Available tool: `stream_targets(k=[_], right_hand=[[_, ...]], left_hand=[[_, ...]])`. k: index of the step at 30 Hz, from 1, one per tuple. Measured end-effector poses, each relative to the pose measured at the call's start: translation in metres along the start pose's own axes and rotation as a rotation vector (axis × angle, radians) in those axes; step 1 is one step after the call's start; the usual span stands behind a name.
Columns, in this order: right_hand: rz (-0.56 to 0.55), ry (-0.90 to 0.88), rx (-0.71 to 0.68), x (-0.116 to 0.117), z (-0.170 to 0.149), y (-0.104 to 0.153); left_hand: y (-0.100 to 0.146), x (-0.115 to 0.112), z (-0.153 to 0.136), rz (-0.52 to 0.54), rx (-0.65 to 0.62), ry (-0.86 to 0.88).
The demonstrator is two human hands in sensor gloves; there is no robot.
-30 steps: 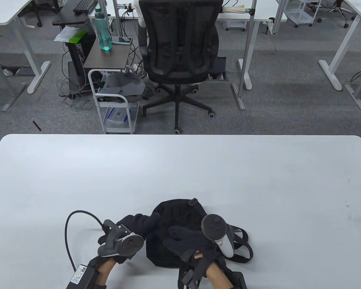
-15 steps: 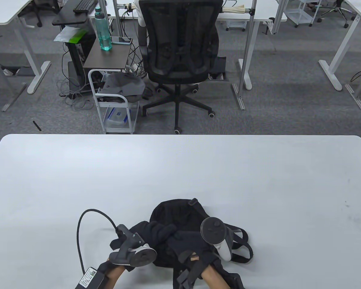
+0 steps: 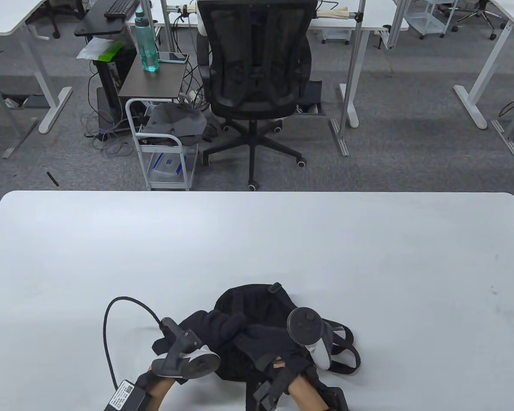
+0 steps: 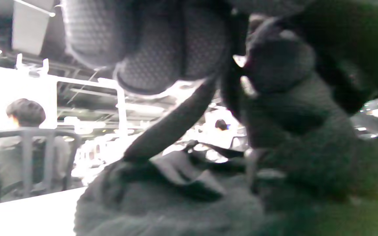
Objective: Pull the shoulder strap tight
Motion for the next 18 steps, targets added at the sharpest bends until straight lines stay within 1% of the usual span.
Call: stream_targets(k=[2,4,7,10,13,18], right_hand=[[-0.018,-0.04,-0.019,0.0,0.002,0.001],[-0.031,-0.022,-0.032,0.0,0.003,0.001],[-0.039,0.013,-0.039,0.001,0.005,-0.001],[-0.034,0.036,-0.035,0.002,0.006,-0.001],[-0.015,0.03,-0.026,0.003,0.007,-0.001],[0.007,0.03,-0.021,0.005,0.005,-0.002]], left_hand=[[-0.001,-0.001,0.005,-0.022,-0.012,-0.052],[-0.001,-0.003,0.002,-0.011,-0.007,-0.01],[0.001,-0.01,-0.004,-0.031,0.023,0.067],[0.002,-0.016,-0.013,-0.045,0.044,0.094],[0.005,-0.022,-0.026,-0.089,0.078,0.065],[0.008,-0.024,-0.036,-0.094,0.126,0.121]])
Point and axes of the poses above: the tracker on the back of each hand, its own z axis roughly to the thumb side, its own y axis roughly from the fingertips to the wrist, x = y × z, the point moved 2 cm from there along -y, roughly from the wrist to the fingertips, and after that the axes turned 9 degrees about -x, right-handed, at the moved point
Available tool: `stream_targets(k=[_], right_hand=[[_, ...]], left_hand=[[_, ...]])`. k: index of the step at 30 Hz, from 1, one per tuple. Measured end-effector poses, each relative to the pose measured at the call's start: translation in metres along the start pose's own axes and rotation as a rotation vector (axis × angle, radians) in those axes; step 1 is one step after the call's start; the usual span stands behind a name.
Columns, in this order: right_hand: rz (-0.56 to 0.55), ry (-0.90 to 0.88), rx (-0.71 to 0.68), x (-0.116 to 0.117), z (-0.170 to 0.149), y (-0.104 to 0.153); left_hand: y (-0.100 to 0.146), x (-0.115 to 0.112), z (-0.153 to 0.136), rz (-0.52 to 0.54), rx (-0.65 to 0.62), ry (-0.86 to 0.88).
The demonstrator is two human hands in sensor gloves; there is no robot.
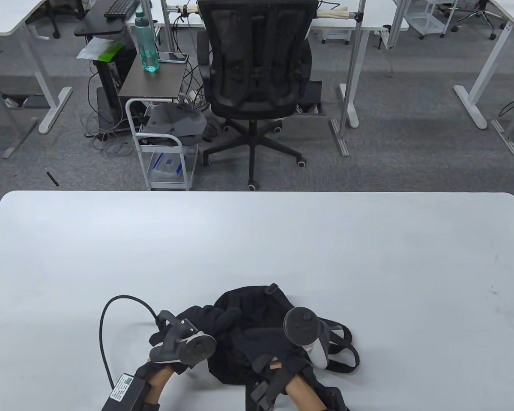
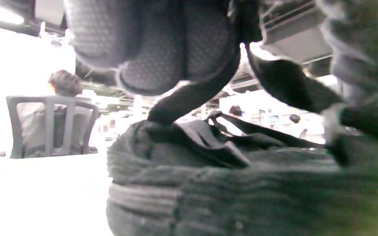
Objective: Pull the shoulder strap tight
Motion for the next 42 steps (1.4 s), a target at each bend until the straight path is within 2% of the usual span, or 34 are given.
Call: stream_targets(k=[3,8,10,17,23,26,29,31,35,42], right_hand=[[0.026,-0.008,0.031,-0.001,-0.003,0.001],[0.01,-0.038,0.048,-0.003,-0.007,0.002],[-0.018,-0.041,0.033,-0.004,-0.006,0.003],[-0.021,0.01,0.025,-0.002,-0.002,0.001],[0.01,0.006,0.027,0.0,-0.001,0.001],[0.051,-0.007,0.046,0.001,-0.002,0.0],[0.147,0.019,0.101,0.003,-0.005,0.002],[0.109,0.047,0.084,0.0,-0.006,0.002],[0.043,-0.031,0.079,-0.002,-0.01,0.002],[0.007,0.02,0.028,-0.001,-0.002,0.001]], left_hand=[[0.0,0.003,0.005,0.003,-0.013,-0.009],[-0.004,0.009,0.03,0.029,-0.092,-0.023],[-0.006,0.008,0.037,0.026,-0.105,-0.077],[-0.004,0.001,0.025,0.013,-0.098,-0.077],[-0.002,-0.003,0.008,-0.018,-0.045,-0.118],[-0.002,-0.002,0.008,-0.02,-0.047,-0.133],[0.001,0.01,0.025,0.096,-0.14,-0.23],[-0.001,0.011,0.035,0.068,-0.173,-0.272],[-0.003,0.009,0.049,0.064,-0.221,-0.304],[-0.001,0.005,0.034,0.063,-0.174,-0.209]])
Point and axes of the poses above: the tracker on the back of each hand, its own z axis roughly to the thumb side, its own y axis roughly from the fingertips to the wrist, x = y × z, the point moved 2 cm from there along -y, roughly from the wrist to the fingertips, and after that the axes turned 9 degrees about -x, right-handed, at the moved point
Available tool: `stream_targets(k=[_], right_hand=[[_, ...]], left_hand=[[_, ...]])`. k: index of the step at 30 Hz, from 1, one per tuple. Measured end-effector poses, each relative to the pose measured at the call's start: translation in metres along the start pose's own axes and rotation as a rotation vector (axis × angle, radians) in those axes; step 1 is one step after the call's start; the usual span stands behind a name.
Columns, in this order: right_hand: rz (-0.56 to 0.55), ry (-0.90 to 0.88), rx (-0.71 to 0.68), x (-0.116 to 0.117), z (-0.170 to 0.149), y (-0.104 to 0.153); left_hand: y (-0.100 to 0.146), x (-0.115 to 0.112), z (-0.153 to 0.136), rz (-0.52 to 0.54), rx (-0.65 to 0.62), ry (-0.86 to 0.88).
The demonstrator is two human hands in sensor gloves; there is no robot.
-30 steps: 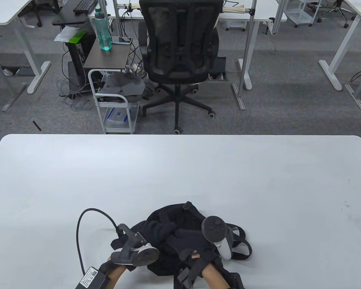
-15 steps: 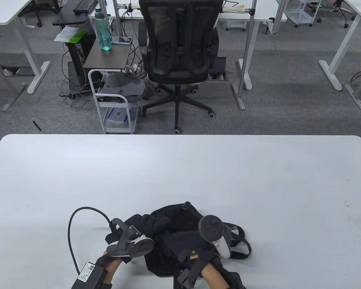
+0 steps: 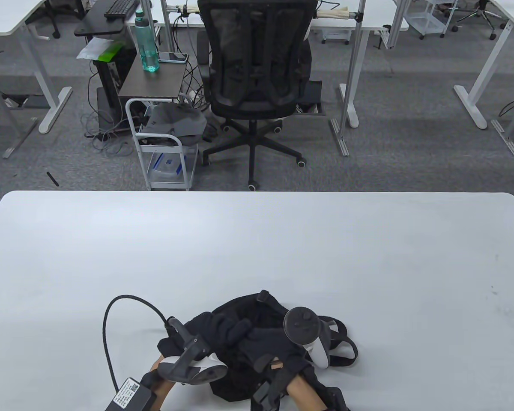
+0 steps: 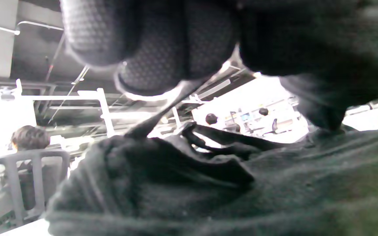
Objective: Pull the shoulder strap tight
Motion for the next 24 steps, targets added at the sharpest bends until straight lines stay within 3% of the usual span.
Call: stream_targets(k=[3,8,12,19,24], right_hand=[[0.006,0.002,0.002,0.001,0.002,-0.001],[0.012,-0.008,0.006,0.0,0.001,0.001],[0.01,0.022,0.016,0.002,-0.002,0.001],[-0.041,0.048,0.009,0.002,-0.004,0.0],[-0.04,0.028,-0.001,0.0,-0.001,0.001]], left_hand=[[0.002,-0.009,-0.015,-0.031,0.071,0.094],[0.006,-0.013,-0.027,-0.042,0.131,0.1],[0.006,-0.006,-0.024,-0.032,0.126,0.036],[-0.005,0.007,0.005,-0.01,0.016,-0.082],[0.0,0.0,-0.005,0.008,0.045,0.027]])
Point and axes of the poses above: the tracker on the back of each hand, its own z axis roughly to the thumb side, its own y axis roughly from the fingertips to the wrist, x = y × z, the point moved 2 cm from there along -y, roughly from the wrist to the fingertips, and after that the axes turned 9 degrees about -x, right-handed, at the moved point
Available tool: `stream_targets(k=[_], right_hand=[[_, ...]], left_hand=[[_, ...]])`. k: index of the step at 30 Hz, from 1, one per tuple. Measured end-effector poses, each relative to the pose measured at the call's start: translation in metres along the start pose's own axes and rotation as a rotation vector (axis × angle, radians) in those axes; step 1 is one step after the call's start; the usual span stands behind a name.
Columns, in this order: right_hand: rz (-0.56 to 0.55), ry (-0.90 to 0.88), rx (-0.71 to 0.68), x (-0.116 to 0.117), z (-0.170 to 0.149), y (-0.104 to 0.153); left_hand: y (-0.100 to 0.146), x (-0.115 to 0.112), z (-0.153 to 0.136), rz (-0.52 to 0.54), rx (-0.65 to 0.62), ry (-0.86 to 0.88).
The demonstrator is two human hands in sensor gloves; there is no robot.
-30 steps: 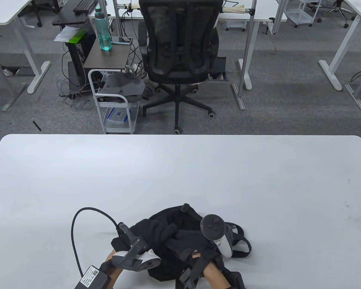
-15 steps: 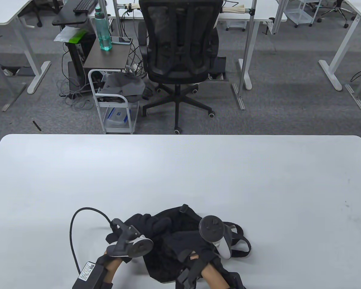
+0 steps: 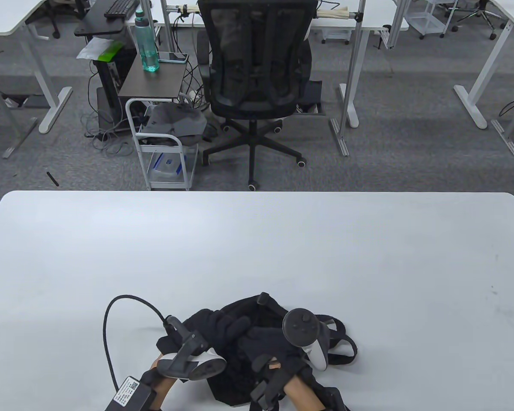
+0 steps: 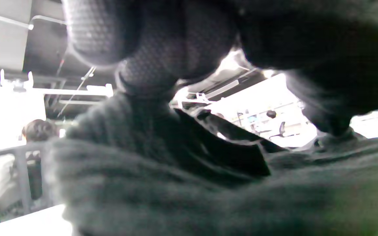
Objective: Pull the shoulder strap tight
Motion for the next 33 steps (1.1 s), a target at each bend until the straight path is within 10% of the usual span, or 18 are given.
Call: stream_targets(k=[27,33], right_hand=[[0.089,-0.066,0.153,0.009,-0.024,0.001],[0.123,-0.096,0.178,0.012,-0.027,0.0]], left_hand=[[0.011,0.012,-0.036,-0.041,0.295,0.1],[0.013,-0.015,-0.044,-0.426,0.416,0.639]])
Point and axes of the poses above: the tracker on the back of each hand, its own z axis roughly to the thumb side, its own y axis roughly from the fingertips to the wrist, x = y × z, the point moved 2 cm from there along -y, roughly from the wrist to the fingertips, and after that the axes turned 9 degrees about -x, right-handed, at the moved point
